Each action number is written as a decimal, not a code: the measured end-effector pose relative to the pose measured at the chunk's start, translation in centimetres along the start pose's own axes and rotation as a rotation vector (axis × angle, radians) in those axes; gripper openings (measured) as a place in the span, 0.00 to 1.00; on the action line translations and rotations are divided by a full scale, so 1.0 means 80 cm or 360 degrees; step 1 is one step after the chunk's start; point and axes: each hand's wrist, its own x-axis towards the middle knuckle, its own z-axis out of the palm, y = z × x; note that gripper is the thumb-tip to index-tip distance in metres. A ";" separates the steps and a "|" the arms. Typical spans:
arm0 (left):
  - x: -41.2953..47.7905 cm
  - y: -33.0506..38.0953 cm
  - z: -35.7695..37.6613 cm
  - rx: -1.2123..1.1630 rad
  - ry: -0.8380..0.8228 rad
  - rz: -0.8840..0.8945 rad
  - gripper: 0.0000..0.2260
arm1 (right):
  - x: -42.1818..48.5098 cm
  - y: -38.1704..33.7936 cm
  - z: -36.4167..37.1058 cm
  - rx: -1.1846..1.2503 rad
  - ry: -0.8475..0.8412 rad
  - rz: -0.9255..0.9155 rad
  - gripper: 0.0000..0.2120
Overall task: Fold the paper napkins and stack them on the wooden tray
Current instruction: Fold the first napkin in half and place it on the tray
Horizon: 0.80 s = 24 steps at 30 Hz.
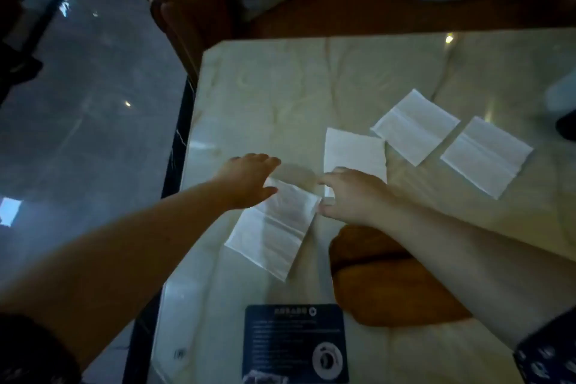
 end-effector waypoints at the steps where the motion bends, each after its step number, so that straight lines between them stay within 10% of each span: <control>1: 0.003 0.000 0.006 -0.0014 0.0013 -0.0031 0.26 | 0.009 -0.002 0.005 -0.0016 -0.0001 -0.0021 0.25; 24: 0.047 -0.032 0.045 -0.0172 0.0158 0.0052 0.18 | 0.082 -0.002 0.033 -0.0147 0.0155 -0.0051 0.04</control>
